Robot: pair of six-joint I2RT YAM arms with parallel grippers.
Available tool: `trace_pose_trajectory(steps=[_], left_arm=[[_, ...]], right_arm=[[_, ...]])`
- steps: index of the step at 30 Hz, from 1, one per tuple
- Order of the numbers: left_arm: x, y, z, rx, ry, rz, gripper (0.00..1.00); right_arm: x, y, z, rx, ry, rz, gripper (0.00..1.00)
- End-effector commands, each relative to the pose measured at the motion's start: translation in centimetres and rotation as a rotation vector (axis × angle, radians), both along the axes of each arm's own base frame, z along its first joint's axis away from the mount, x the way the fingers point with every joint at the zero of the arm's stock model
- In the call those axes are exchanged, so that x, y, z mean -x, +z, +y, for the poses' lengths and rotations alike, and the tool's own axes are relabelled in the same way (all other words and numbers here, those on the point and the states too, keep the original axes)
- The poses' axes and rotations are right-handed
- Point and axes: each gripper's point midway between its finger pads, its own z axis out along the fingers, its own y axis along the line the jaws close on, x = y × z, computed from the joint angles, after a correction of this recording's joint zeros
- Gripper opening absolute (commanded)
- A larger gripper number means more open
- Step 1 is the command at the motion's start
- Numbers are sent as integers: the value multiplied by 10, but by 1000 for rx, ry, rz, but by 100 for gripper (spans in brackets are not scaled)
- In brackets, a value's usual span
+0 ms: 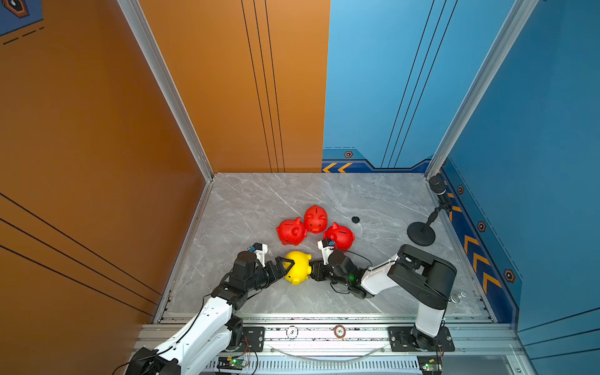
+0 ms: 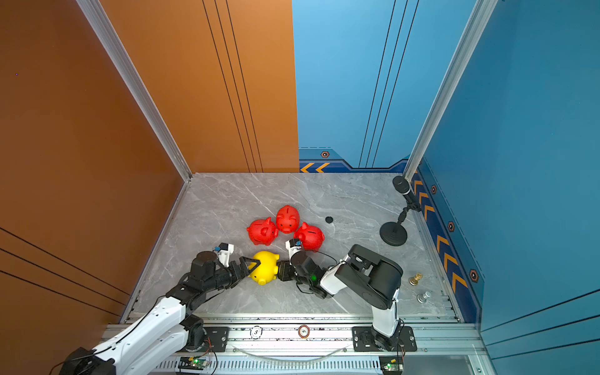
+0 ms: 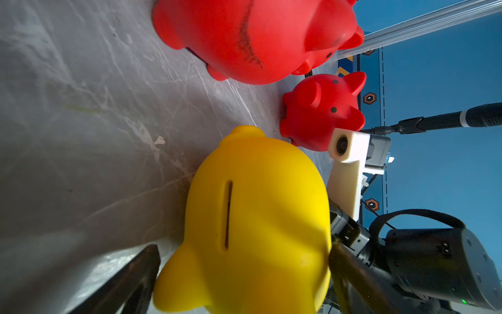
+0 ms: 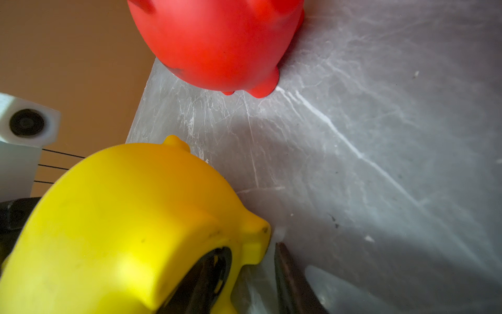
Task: Open piggy banks
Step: Adjust the piggy bank at the center of the board.
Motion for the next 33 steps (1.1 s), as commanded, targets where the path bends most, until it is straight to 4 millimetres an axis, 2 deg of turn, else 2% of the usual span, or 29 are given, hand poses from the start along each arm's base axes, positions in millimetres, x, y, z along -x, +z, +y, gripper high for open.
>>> trace_pose_trajectory(steps=[1, 8, 15, 18, 26, 33], left_arm=[[12, -16, 1, 5, -12, 64, 98], [10, -8, -7, 76, -35, 21, 98], [9, -21, -8, 66, -44, 40, 98], [6, -18, -13, 81, -59, 41, 98], [-3, 16, -25, 149, -75, -41, 98], [-1, 45, -45, 203, -130, -100, 99]], right_arm=[[23, -69, -36, 218, -8, 162, 38], [23, -69, -35, 212, -4, 161, 38], [24, -69, -34, 203, -4, 163, 38], [23, -67, -32, 195, -3, 162, 38], [21, -68, -27, 187, 2, 167, 38], [20, -67, -23, 169, 8, 166, 38]])
